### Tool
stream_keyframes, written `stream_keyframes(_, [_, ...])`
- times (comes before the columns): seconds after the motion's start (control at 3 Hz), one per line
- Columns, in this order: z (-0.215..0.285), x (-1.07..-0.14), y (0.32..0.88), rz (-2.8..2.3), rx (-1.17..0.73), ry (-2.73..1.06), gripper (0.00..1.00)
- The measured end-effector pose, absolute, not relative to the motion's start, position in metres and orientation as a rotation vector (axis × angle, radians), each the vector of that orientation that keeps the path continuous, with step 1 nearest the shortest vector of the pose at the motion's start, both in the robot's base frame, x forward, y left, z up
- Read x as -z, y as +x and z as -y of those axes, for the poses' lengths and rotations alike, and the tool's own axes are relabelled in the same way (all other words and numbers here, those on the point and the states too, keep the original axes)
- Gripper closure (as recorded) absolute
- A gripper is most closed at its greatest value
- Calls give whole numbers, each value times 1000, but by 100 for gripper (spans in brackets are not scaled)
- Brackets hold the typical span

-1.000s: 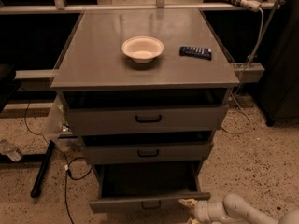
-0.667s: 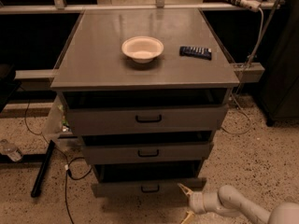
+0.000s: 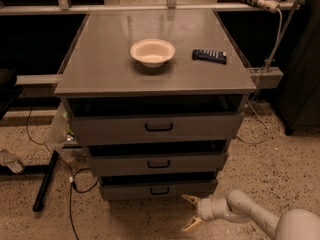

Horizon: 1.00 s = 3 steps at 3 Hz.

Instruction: Close bottom drawer

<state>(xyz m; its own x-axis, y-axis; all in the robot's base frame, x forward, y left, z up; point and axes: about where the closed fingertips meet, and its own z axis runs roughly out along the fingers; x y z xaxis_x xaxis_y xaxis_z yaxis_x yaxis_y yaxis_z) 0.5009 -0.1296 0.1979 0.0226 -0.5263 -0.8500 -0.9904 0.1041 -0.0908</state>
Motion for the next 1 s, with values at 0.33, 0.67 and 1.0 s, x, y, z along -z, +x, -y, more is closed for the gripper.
stream_keyframes(0.33, [130, -198, 501, -1608, -756, -1524, 0])
stream_keyframes(0.67, [132, -197, 507, -1625, -713, -1542, 0])
stream_keyframes(1.0, [143, -191, 539, -1684, -612, -1583, 0])
